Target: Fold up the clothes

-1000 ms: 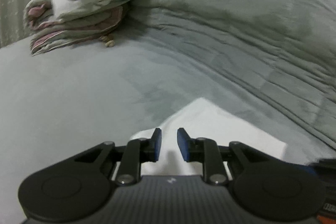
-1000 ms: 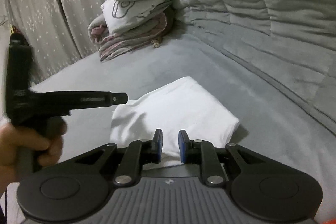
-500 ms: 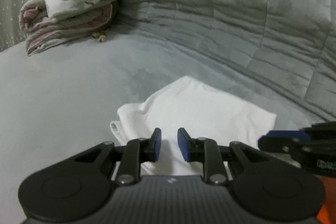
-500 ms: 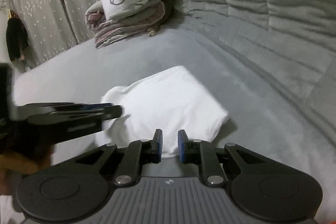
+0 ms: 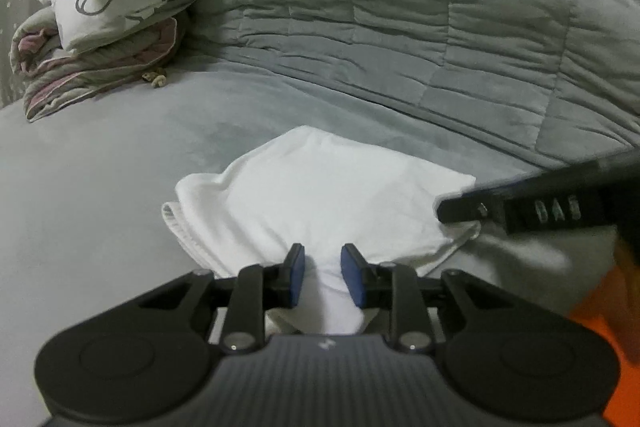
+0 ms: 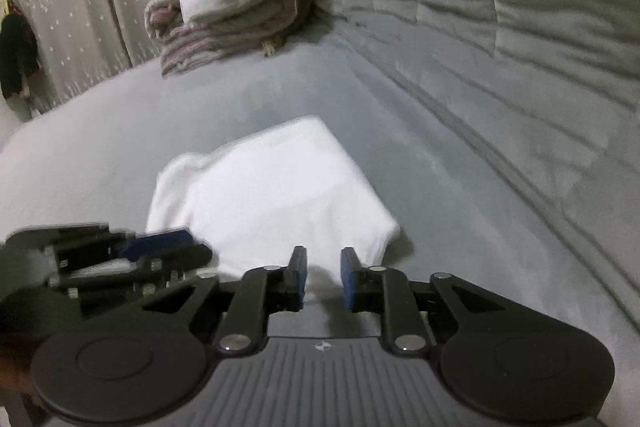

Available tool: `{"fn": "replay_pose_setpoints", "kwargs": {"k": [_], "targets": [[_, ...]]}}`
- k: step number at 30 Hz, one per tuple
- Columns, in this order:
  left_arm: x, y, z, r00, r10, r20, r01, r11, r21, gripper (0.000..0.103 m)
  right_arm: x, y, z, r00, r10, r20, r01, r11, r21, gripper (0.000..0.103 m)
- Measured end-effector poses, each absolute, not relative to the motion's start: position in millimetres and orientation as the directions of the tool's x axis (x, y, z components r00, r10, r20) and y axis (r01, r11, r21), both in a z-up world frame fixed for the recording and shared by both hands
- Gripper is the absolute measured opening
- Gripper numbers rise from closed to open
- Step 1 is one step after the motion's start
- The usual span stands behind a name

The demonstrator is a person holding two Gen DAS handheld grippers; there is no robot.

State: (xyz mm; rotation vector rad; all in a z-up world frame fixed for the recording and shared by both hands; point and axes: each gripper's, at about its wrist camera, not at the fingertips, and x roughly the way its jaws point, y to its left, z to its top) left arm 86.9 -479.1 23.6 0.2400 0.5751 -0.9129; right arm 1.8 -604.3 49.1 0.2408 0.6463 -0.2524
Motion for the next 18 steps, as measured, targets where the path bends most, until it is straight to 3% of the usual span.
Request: {"fn": "replay_pose_setpoints", "kwargs": {"k": [5,8,14,16,18], "targets": [[78.9,-476.6,24.0,0.465,-0.689,-0.556,0.815,0.579,-0.035,0.036,30.7,-590.8,60.9,0.794,-0.102,-0.599,0.227,0.964,0.137,0.029],[96.7,-461.3,35.1,0.439,-0.722,-0.535,0.792,0.592,-0.148,0.039,47.6,-585.1,59.9,0.798,-0.029,-0.602,0.147,0.978,0.147,0.029],[184.1,-438.6,52.2,0.534,-0.669,-0.517,0.601,0.731,-0.324,0.053,51.3,-608.5,60.4,0.808,-0.054,-0.587,0.193,0.965,0.176,0.029],[213.5,-437.1,44.4,0.51,-0.659,-0.552,0.516,0.749,-0.417,0.054,62.3,-617.5,64.3,0.812,-0.065,-0.58,0.202,0.964,0.174,0.029],[217.7,-441.2,38.5,0.502,-0.659,-0.56,0.511,0.748,-0.423,0.053,80.0,-626.5,66.3,0.806,-0.094,-0.584,0.225,0.962,0.155,0.029]]}}
